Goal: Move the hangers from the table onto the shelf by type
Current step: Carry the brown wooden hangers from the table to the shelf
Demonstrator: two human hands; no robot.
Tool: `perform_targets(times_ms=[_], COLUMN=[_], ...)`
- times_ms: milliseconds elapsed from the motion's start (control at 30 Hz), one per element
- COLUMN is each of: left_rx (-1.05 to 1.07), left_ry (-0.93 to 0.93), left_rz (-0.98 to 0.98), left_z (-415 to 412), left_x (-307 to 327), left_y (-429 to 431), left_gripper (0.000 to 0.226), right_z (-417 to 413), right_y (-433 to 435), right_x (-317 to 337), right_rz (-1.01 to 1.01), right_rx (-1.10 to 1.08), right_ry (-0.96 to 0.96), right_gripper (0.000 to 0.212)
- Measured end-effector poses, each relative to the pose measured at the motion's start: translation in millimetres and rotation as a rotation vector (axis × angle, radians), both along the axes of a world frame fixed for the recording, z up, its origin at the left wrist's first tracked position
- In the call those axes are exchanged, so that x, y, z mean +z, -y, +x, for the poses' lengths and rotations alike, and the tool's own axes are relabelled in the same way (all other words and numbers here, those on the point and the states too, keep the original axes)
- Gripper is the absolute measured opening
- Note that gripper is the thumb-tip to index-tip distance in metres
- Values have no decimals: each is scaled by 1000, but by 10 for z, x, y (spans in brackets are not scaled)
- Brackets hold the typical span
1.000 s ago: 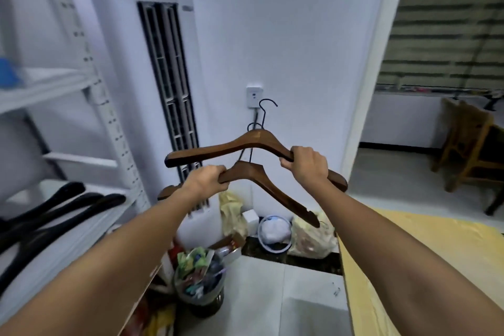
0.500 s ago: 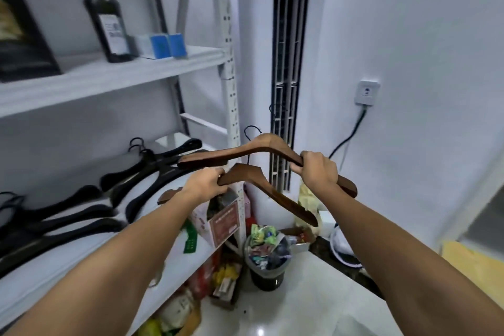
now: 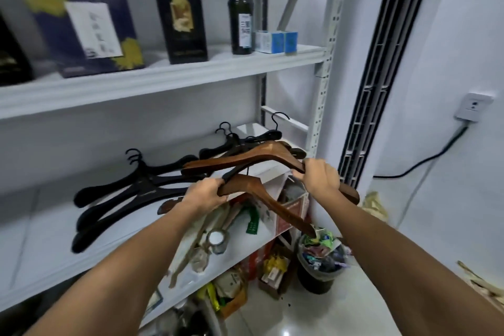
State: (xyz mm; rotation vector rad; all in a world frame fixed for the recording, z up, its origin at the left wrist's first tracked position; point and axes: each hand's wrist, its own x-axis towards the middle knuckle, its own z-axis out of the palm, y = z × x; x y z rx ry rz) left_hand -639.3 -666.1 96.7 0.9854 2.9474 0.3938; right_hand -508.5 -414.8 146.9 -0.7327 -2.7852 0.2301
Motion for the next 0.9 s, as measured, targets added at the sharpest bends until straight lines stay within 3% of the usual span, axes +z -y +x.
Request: perform_targets(times_ms=[300,900], left_rx=[133,464], left_ry=[8,5], left_rz=[-10,20], left_z=[-52,89], left_x=[-127,-189], left_y=[1413,3776], left_gripper=[26,24], right_z=[-407,-1207], right_y=[1293,3427], right_x=[21,-85], right_rz=[-36,-33], right_rx=[125,336], right_ry=[8,64], right_gripper=[33,38])
